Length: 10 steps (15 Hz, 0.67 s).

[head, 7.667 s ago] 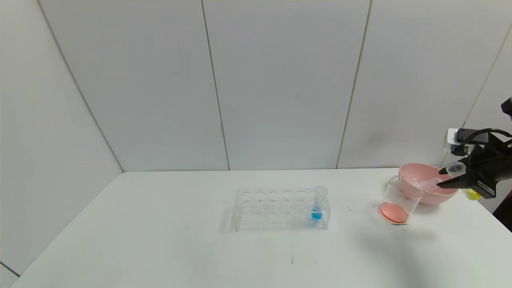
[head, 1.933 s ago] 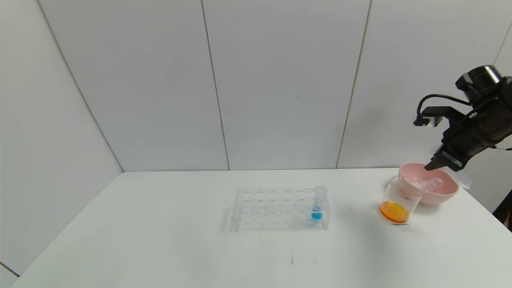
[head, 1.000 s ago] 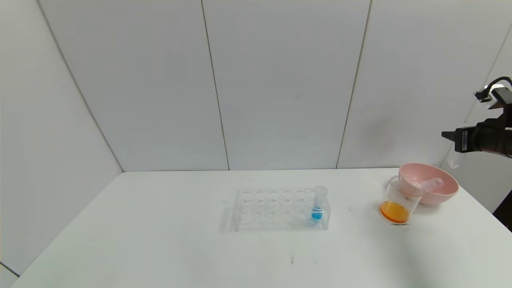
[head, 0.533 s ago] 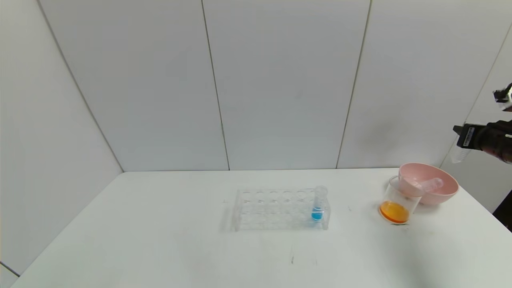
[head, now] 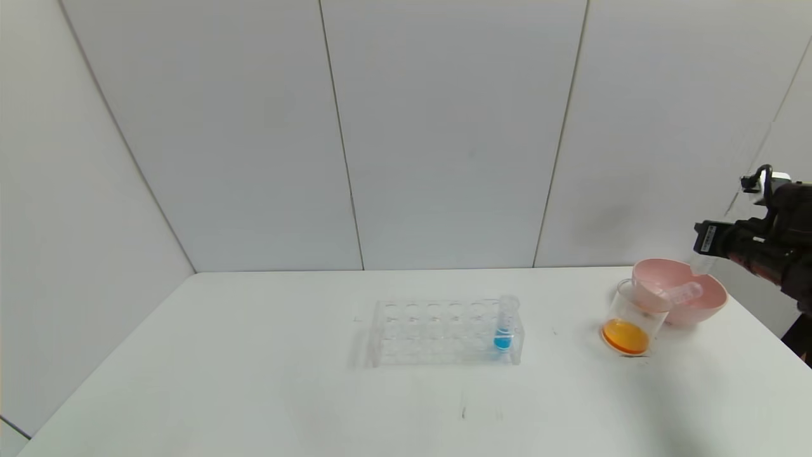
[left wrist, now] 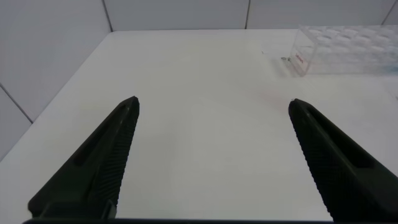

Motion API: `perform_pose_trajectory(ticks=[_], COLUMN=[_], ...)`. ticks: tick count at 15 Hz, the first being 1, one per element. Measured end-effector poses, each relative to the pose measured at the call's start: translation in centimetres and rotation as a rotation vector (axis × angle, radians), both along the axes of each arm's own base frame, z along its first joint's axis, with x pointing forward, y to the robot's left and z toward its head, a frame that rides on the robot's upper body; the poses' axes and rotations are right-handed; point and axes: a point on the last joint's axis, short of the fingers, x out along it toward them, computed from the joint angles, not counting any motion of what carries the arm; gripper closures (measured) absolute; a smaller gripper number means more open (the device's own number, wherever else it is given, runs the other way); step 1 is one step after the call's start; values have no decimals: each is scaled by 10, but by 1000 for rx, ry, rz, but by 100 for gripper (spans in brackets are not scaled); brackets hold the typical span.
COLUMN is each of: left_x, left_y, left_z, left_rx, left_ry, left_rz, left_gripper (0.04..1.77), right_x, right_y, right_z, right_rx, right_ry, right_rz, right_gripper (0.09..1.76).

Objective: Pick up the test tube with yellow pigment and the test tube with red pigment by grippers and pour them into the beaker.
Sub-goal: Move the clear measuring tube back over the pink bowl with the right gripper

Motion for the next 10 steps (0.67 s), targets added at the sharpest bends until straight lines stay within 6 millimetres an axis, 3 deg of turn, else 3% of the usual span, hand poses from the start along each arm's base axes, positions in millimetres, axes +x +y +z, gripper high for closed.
perform_pose_trajectory(ticks=[5, 10], left_x=[0, 0], left_y=[0, 0], left_z=[0, 0], left_rx=[0, 0], left_ry=[0, 0], left_rz=[0, 0], left_gripper=[9, 9], right_x=[15, 20], right_y=[6, 10], right_z=[-28, -31], right_rx=[1, 1], right_ry=[35, 42], right_rz=[0, 13], right_gripper=[125, 125])
